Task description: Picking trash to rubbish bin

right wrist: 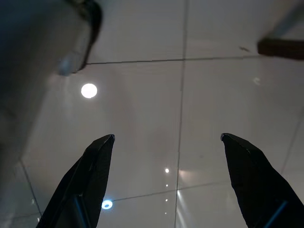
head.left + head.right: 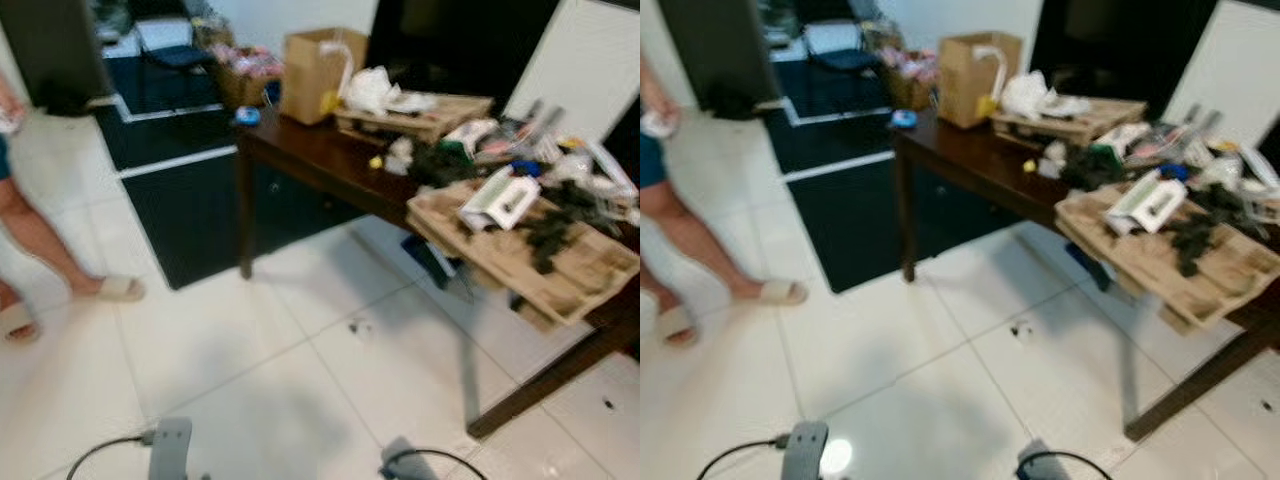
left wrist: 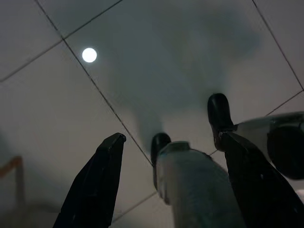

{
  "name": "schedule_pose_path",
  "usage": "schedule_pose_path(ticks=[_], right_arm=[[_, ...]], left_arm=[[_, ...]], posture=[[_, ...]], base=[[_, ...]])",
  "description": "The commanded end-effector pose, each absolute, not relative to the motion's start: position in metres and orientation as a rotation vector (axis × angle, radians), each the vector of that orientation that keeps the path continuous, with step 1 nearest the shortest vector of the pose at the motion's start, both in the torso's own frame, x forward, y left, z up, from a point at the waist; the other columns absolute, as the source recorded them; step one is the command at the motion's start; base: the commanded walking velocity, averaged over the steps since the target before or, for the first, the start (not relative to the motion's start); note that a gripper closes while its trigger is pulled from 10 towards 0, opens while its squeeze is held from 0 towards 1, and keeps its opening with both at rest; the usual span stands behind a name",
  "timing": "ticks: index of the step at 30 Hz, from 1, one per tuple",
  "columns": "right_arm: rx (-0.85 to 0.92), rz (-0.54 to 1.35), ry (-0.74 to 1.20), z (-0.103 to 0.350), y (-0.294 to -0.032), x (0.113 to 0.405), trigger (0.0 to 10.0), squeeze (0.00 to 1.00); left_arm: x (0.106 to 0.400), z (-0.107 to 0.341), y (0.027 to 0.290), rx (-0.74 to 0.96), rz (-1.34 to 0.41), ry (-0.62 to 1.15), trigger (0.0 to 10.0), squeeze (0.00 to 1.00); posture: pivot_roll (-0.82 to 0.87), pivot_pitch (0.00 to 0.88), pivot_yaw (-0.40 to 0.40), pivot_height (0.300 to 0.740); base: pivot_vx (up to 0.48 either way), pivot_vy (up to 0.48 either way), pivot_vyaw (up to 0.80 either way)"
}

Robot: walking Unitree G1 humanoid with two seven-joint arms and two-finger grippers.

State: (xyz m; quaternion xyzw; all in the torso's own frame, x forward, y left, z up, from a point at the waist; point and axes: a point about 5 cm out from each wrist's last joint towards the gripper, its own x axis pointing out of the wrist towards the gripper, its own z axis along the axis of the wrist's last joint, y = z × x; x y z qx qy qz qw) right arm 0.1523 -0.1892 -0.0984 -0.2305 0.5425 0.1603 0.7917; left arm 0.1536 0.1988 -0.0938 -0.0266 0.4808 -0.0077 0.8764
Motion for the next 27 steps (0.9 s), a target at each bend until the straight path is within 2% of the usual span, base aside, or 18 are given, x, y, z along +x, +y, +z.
schedule_pose_path(ticks=[1,27], right_arm=[[-0.486,0.348,1.186,-0.1004,-0.1888,0.147,10.0,0.0],[-0.496,0.348,1.18,-0.1003,-0.1867,0.1482,10.0,0.0]], left_arm=[[0.1479,-0.0963,0.1976,-0.05,-0.029,1.027,10.0,0.0],[0.1441,-0.0976,0.1976,-0.058,-0.028,1.034,10.0,0.0]], posture=[[0.12,0.042,-0.05,0.74],[0.12,0.051,-0.052,0.74]], base=[[0.0,0.0,-0.8],[0.0,0.0,-0.79]])
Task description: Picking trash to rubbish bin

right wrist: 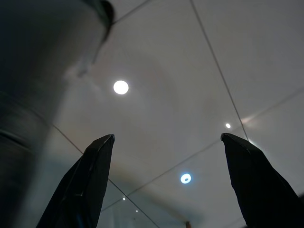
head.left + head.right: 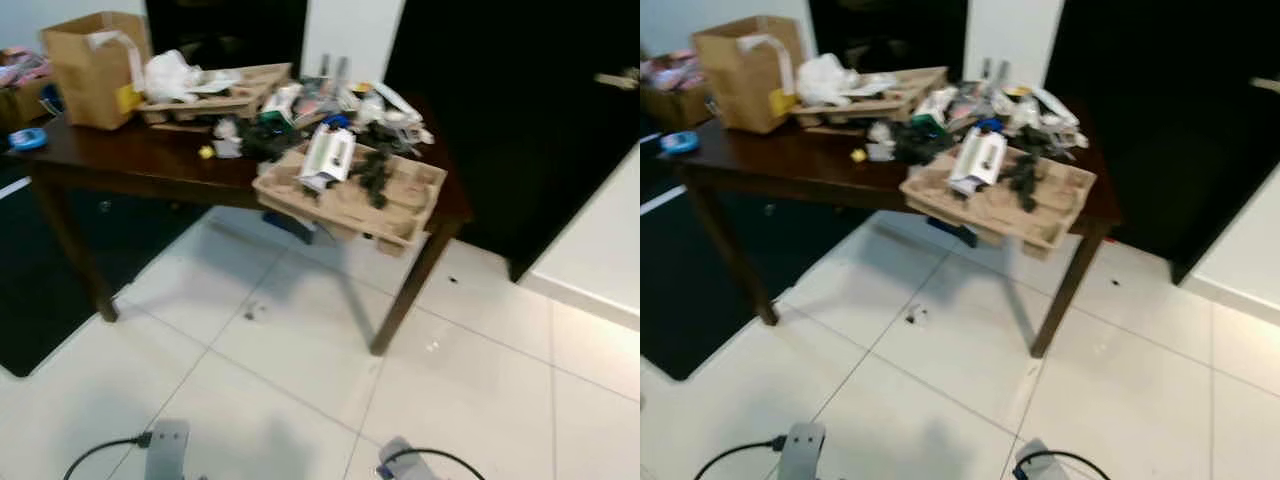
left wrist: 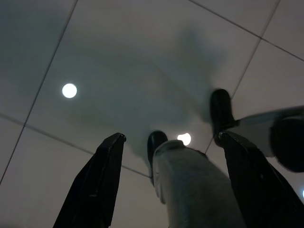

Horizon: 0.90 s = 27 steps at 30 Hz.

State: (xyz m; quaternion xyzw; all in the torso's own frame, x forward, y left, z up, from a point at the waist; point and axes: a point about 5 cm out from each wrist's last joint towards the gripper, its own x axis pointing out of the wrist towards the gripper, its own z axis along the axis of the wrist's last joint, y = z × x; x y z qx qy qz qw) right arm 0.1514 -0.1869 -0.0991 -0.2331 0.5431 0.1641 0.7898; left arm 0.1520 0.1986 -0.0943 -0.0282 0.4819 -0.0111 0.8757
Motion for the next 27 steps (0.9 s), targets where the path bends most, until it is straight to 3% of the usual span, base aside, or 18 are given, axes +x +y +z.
schedule_pose_path(ticks=[1,20,27], right_arm=[[-0.501,0.349,1.178,-0.1002,-0.187,0.1485,10.0,0.0],[-0.506,0.359,1.171,-0.0999,-0.1871,0.1489,10.0,0.0],[-0.503,0.368,1.169,-0.1003,-0.1838,0.1491,10.0,0.0]], left_arm=[[0.1441,-0.0976,0.1975,-0.058,-0.028,1.034,10.0,0.0],[0.1413,-0.0981,0.2021,-0.101,0.03,1.033,10.0,0.0],[0.1407,-0.0977,0.2063,-0.133,0.07,1.026,10.0,0.0]], posture=[[0.12,0.051,-0.052,0.74],[0.13,0.047,-0.054,0.74],[0.13,0.047,-0.054,0.74]], base=[[0.0,0.0,0.0],[0.0,0.0,0.0],[0.267,0.0,0.0]])
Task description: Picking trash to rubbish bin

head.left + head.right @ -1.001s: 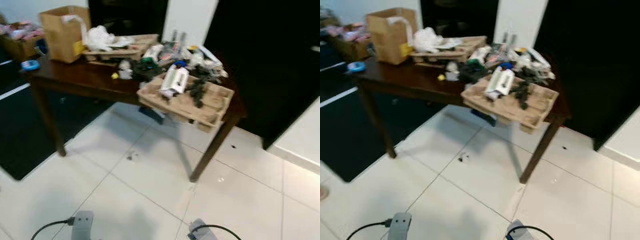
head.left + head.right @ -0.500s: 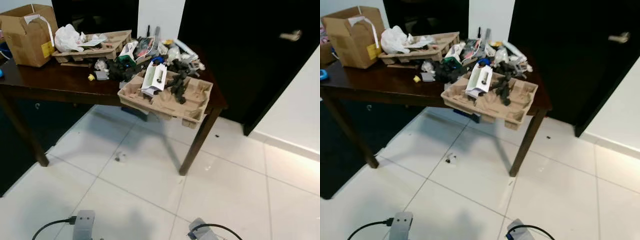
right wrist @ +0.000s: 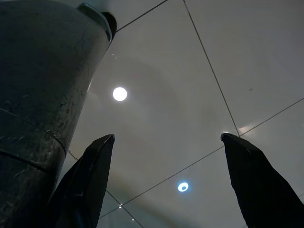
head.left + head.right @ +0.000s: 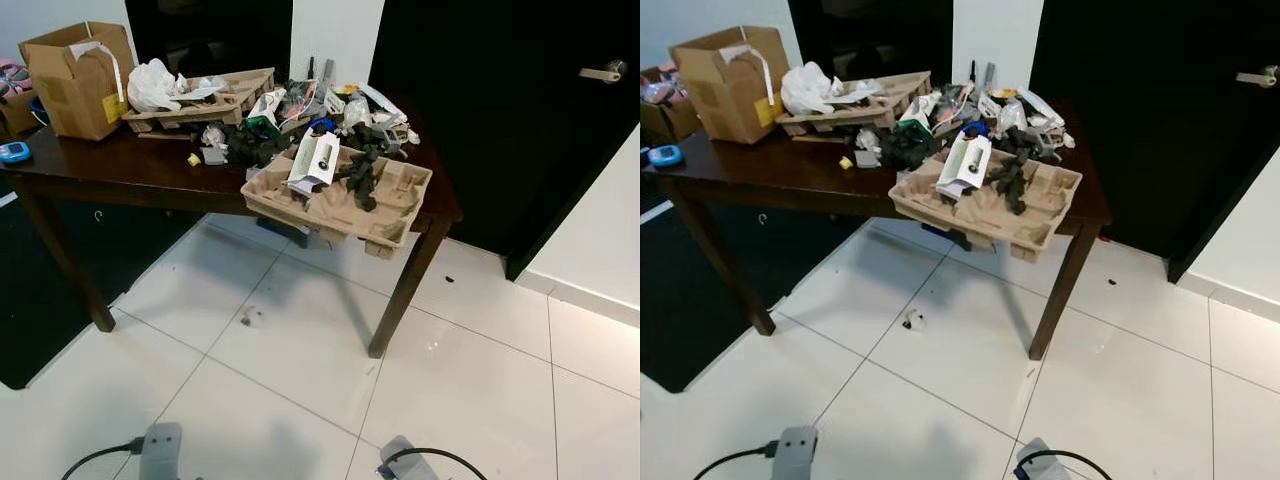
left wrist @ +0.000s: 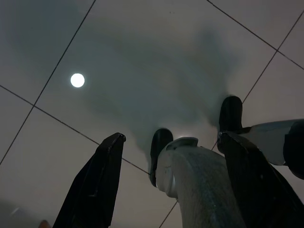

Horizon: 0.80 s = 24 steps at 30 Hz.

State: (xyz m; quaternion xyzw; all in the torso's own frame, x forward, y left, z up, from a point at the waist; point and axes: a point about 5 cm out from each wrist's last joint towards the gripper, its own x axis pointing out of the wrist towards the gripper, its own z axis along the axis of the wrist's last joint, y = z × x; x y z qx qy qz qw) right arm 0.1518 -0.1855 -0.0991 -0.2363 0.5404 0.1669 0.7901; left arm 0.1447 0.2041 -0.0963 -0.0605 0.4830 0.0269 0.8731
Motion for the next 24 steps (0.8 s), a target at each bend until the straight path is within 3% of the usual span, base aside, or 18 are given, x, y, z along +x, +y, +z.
schedule_pose_path(ticks=[1,24], right_arm=[[-0.503,0.369,1.168,-0.1003,-0.1832,0.149,10.0,0.0],[-0.447,0.36,1.151,-0.0993,-0.1831,0.151,10.0,0.0]], left_arm=[[0.1405,-0.0977,0.2065,-0.133,0.07,1.026,10.0,0.0],[0.1427,-0.0967,0.207,-0.132,0.065,1.016,10.0,0.0]], posture=[[0.14,0.052,-0.057,0.74],[0.14,0.053,-0.055,0.74]], base=[[0.27,0.0,0.0],[0.292,0.0,0.0]])
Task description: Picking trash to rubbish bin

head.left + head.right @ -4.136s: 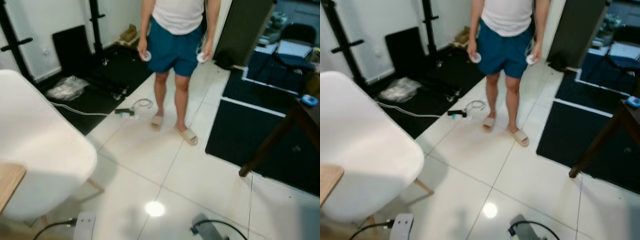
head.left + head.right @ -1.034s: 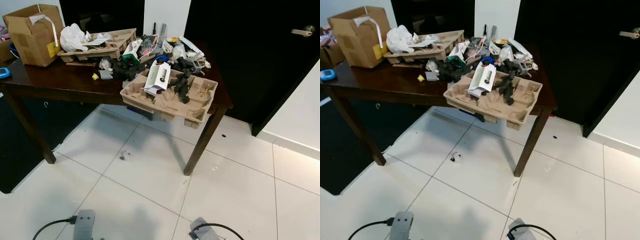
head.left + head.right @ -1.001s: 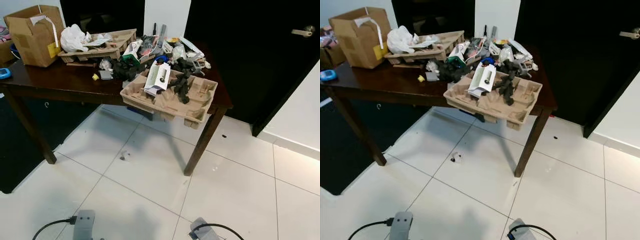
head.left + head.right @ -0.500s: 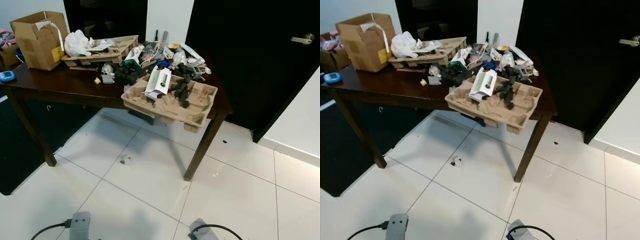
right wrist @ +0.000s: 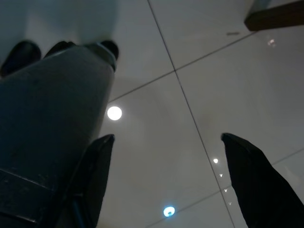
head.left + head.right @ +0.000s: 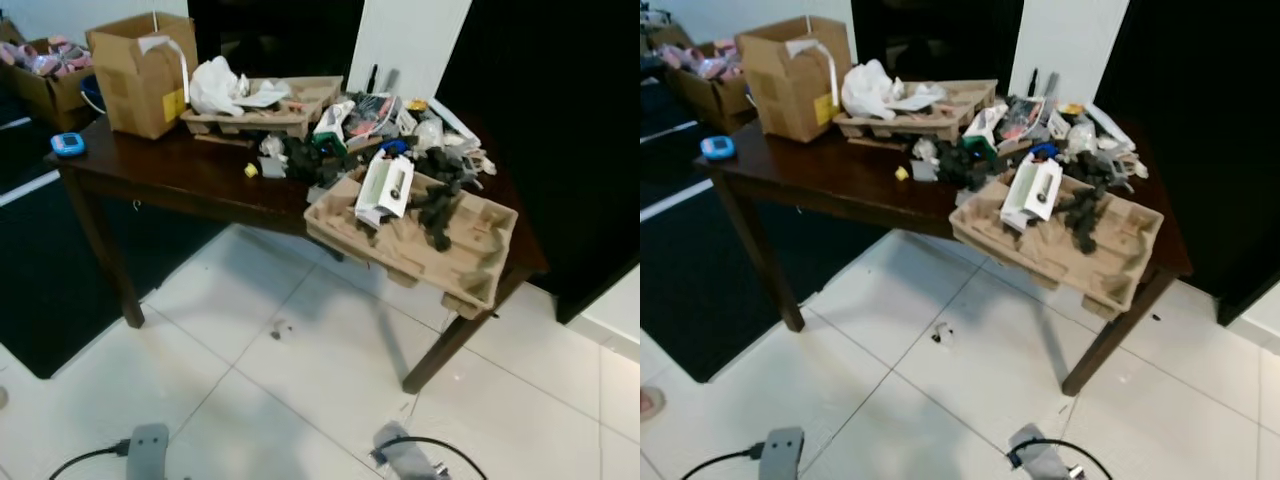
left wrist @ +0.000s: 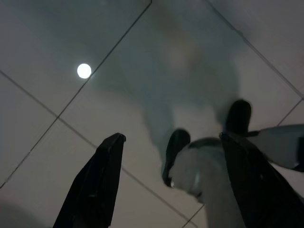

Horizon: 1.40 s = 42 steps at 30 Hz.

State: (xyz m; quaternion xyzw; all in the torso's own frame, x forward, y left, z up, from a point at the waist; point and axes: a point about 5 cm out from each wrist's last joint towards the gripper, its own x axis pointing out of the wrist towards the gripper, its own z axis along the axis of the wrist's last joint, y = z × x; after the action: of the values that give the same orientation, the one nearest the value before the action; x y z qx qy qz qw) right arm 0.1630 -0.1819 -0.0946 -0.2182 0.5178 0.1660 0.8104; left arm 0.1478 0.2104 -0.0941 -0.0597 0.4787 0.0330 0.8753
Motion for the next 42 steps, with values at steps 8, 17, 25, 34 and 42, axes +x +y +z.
schedule_pose_path(ticks=[8,17,25,34,42], right_arm=[[-0.408,0.372,1.136,-0.099,-0.177,0.154,10.0,0.0],[-0.376,0.39,1.128,-0.098,-0.177,0.155,10.0,0.0],[-0.229,0.63,1.039,-0.091,-0.139,0.166,10.0,0.0],[0.368,1.237,0.773,-0.033,-0.081,0.214,10.0,0.0],[0.568,1.646,0.476,0.032,-0.06,0.243,10.0,0.0]], left_arm=[[0.145,-0.096,0.205,-0.134,0.059,1.011,10.0,0.0],[0.147,-0.096,0.205,-0.134,0.054,1.006,10.0,0.0],[0.147,-0.095,0.204,-0.132,0.052,1.005,10.0,0.0],[0.146,-0.096,0.204,-0.13,0.053,1.009,10.0,0.0],[0.145,-0.096,0.203,-0.125,0.047,1.012,10.0,0.0]], posture=[[0.14,0.051,-0.056,0.74],[0.13,0.051,-0.056,0.74],[0.13,0.051,-0.056,0.74],[0.13,0.054,-0.056,0.74],[0.13,0.056,-0.062,0.74]], base=[[0.296,0.0,0.0],[0.293,0.0,0.0],[0.265,0.0,0.0],[0.115,0.0,0.0],[0.0,0.0,0.0]])
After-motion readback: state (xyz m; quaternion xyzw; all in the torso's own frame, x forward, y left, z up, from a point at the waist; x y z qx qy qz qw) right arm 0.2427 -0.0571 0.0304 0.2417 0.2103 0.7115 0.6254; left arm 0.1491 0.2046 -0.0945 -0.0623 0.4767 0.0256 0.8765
